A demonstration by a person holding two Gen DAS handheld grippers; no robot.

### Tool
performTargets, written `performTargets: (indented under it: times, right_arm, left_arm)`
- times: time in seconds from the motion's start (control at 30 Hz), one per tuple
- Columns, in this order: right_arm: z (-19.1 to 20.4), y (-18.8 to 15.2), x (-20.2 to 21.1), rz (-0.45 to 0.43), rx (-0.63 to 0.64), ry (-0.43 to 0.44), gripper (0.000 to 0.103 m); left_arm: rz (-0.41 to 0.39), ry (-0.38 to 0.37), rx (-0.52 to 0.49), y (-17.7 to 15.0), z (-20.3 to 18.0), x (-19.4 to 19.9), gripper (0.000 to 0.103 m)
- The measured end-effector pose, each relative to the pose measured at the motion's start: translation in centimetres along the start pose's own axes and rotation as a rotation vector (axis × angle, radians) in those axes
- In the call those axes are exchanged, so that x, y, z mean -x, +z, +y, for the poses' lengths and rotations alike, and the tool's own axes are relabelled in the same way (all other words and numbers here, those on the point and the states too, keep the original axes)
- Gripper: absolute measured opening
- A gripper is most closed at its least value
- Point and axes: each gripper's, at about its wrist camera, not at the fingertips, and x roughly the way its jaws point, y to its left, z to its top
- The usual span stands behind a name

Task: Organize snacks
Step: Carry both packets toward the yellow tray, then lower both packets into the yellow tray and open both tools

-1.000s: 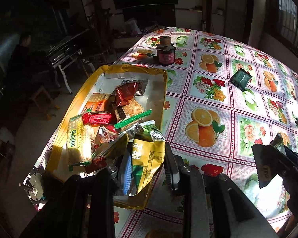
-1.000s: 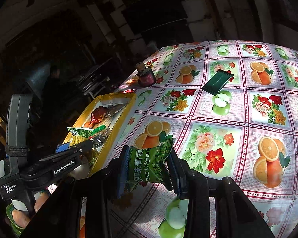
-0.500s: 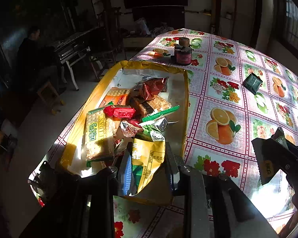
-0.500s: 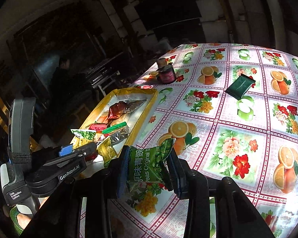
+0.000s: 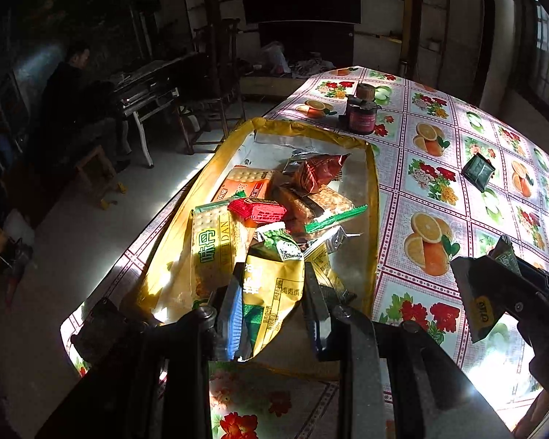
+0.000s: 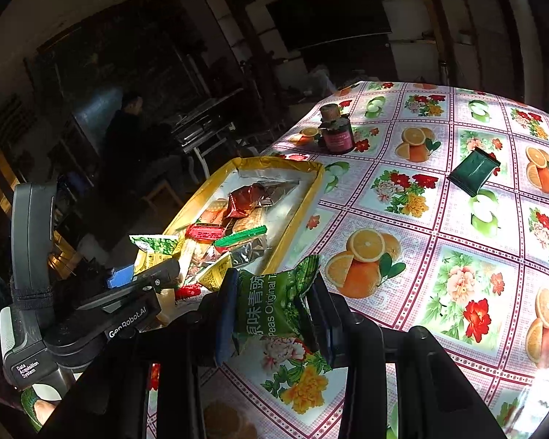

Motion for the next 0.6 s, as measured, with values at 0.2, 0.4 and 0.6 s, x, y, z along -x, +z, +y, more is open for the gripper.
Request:
performTargets:
  times: [0.2, 0.4, 0.6]
  right_arm:
    - [1.2, 0.4, -1.2, 0.012, 0.019, 0.012, 0.041]
    - [2.1, 0.7, -2.3, 0.024, 0.035, 0.025, 0.041]
    - [2.5, 0.8, -2.8, 0.032, 0.042, 0.027, 0.041]
  left_arm:
    - [0.007, 0.011, 0.027, 0.0, 1.4, -0.6, 0.027]
    - [0.014, 0.024, 0.051, 0.0, 2.9, -1.0, 0.027]
    - [0.015, 0.026, 0.066, 0.1, 3.6, -1.3, 0.027]
